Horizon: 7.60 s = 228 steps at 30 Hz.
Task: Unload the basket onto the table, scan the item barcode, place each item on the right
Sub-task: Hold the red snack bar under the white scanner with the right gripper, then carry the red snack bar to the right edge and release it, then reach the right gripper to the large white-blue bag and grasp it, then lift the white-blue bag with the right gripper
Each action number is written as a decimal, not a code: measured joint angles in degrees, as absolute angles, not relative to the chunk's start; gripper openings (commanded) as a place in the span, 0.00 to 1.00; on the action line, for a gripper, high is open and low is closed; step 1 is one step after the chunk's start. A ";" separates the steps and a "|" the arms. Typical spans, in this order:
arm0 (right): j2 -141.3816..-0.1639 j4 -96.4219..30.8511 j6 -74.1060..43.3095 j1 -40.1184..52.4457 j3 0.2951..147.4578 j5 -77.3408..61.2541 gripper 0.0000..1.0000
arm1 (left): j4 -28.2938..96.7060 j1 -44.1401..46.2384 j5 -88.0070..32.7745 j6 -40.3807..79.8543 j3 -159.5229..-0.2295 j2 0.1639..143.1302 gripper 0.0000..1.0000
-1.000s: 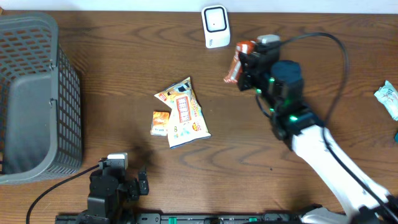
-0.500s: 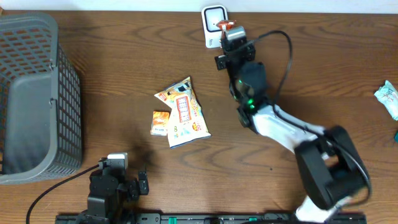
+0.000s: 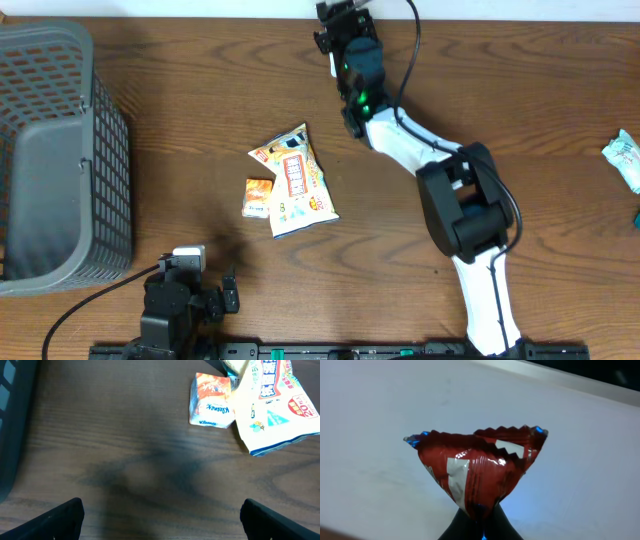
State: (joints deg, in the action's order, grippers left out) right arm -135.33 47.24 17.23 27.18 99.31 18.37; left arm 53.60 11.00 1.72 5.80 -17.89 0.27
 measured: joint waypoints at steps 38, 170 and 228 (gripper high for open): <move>-146.96 24.18 6.81 30.48 111.50 23.49 0.01 | 53.60 11.00 1.72 5.80 -17.89 0.27 1.00; -129.43 -75.94 -8.10 41.65 116.57 -19.59 0.01 | 53.60 11.00 1.72 5.80 -17.89 0.27 1.00; -127.48 -57.04 -3.49 20.62 92.38 -84.16 0.01 | 53.60 11.00 1.72 5.80 -17.89 0.27 1.00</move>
State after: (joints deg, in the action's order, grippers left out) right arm -127.48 -57.04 -3.49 20.62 92.38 -84.16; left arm 53.60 11.00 1.72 5.80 -17.89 0.27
